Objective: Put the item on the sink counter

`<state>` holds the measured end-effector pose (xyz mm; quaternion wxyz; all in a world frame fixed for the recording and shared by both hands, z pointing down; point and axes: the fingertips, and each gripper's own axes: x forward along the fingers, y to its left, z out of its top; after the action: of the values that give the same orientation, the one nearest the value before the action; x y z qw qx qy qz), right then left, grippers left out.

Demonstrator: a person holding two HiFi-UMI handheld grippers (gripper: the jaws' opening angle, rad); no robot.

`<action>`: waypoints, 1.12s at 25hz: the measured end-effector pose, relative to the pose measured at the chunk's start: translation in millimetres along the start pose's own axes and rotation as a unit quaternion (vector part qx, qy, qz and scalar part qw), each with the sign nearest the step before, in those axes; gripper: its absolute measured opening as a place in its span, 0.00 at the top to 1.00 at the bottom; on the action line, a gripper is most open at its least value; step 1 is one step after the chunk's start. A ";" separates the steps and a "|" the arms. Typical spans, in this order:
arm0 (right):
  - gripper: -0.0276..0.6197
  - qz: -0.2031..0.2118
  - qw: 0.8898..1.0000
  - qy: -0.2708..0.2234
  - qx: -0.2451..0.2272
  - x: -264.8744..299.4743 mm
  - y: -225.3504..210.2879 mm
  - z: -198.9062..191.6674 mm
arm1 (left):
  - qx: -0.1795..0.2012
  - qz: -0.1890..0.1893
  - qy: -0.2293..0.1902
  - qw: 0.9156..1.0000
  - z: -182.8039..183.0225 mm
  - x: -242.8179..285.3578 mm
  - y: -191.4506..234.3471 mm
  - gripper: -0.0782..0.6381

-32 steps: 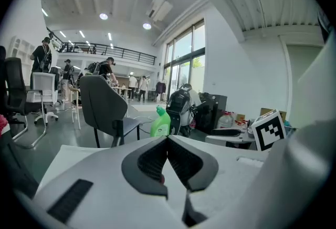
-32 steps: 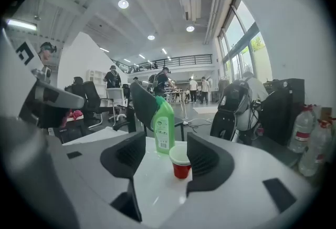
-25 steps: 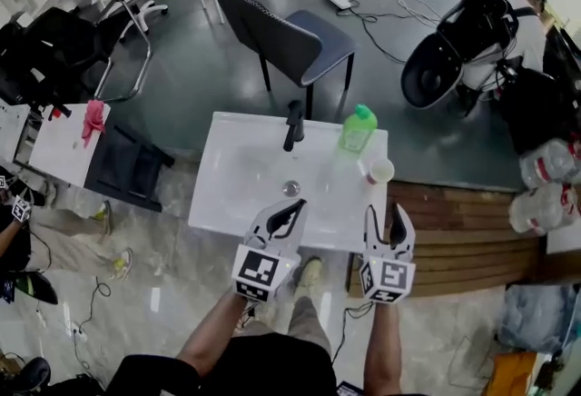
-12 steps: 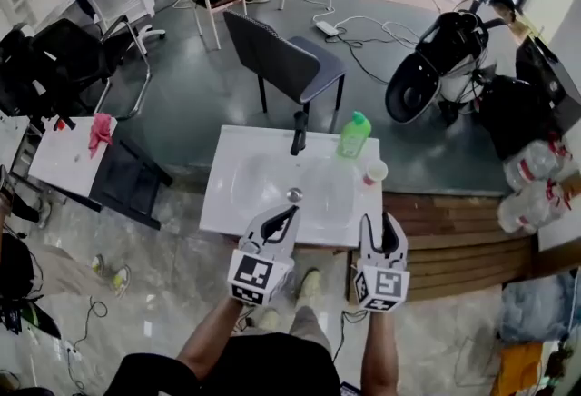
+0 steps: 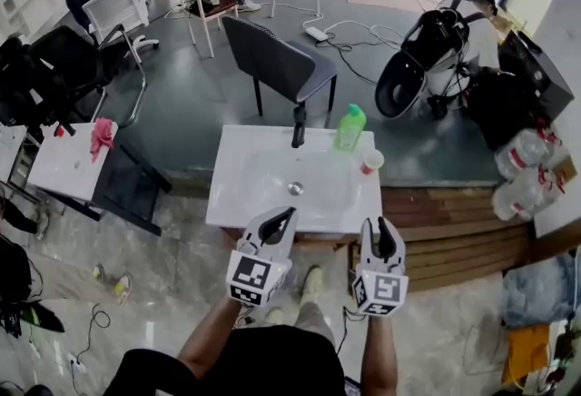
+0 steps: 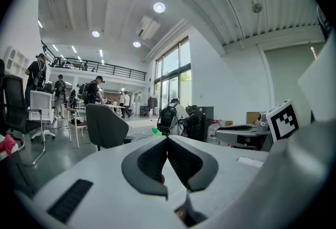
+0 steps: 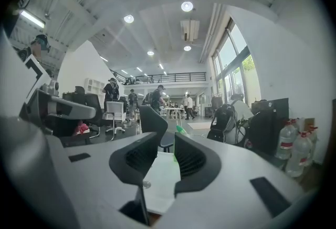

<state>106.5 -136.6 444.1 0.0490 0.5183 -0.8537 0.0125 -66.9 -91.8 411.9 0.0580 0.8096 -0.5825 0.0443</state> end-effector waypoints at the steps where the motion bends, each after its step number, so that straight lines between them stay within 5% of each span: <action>1: 0.81 -0.002 1.000 0.000 0.000 -5.6 2.7 -0.5 | 0.001 -0.002 0.000 1.000 -1.0 -4.2 -1.7 0.89; 16: 0.96 -0.010 1.000 0.008 0.005 -58.5 23.4 -8.1 | -0.001 -0.011 0.005 1.000 -9.7 -39.5 -23.4 0.89; 28: 0.96 -0.003 1.000 0.005 0.011 -56.4 24.3 -3.3 | -0.003 -0.009 0.006 1.000 -9.6 -39.9 -22.1 0.89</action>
<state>111.1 -75.3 442.7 0.0475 0.5213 -0.8517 0.0239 -58.7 -46.1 414.9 0.0638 0.8141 -0.5753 0.0468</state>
